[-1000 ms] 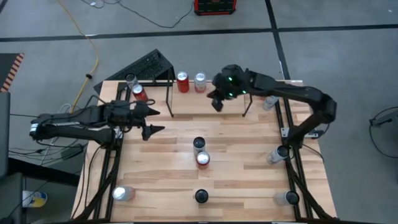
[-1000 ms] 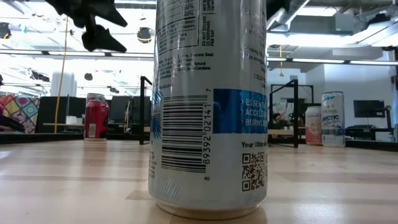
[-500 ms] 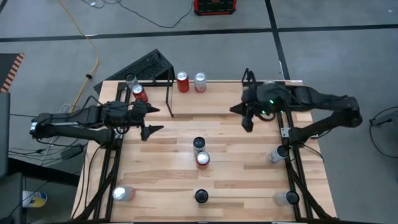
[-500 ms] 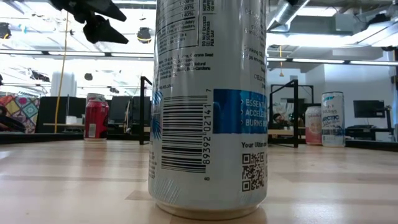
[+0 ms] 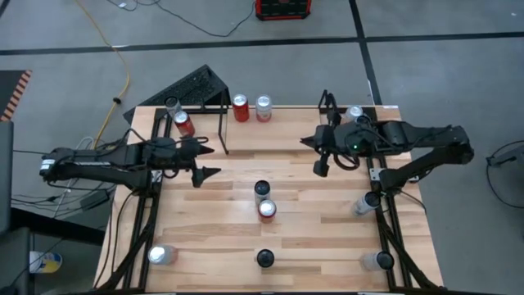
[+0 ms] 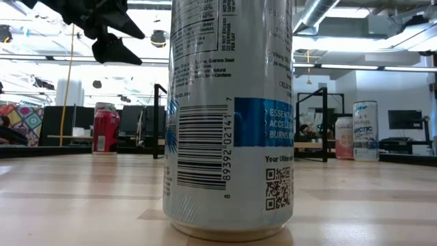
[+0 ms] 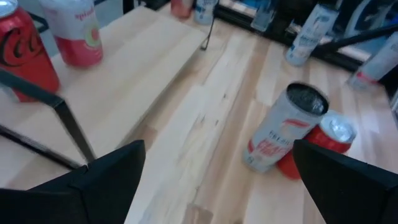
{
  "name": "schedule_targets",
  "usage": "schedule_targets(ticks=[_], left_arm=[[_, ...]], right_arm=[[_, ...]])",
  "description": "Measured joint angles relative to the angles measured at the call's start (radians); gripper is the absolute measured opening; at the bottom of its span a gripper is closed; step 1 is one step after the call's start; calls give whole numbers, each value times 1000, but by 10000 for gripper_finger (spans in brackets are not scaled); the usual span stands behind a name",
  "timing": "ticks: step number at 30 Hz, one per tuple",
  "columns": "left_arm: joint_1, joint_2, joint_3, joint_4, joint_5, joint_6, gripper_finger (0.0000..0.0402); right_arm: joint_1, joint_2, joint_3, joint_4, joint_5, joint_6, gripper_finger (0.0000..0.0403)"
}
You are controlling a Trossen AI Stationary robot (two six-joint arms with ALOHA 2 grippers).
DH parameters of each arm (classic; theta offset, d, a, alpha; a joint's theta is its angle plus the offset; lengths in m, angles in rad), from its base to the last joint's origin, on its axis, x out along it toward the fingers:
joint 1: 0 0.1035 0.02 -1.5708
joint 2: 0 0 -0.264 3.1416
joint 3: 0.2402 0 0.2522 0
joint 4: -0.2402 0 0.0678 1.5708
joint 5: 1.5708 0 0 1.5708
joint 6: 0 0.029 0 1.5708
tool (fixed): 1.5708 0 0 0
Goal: Place canned beverage on shelf
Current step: Put the top right white blue soda can on the shelf
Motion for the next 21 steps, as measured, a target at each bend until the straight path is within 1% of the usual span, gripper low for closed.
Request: schedule_targets(ticks=[3,7,11,16,19,21], left_arm=[[0,16,0,26,-9,-22,393],[0,63,0,91,-32,-90,393],[0,136,0,180,38,-101,393],[-9,233,0,337,125,-55,393],[-20,265,6,416,132,-6,392],[-20,268,15,417,127,29,386]], right_arm=[[0,8,1,-4,-2,-22,0],[0,29,0,17,-4,-112,0],[0,62,-1,21,-5,-194,0],[0,114,1,28,-5,-245,0],[0,130,0,11,-6,-267,0],[0,137,1,4,-6,-268,0]])
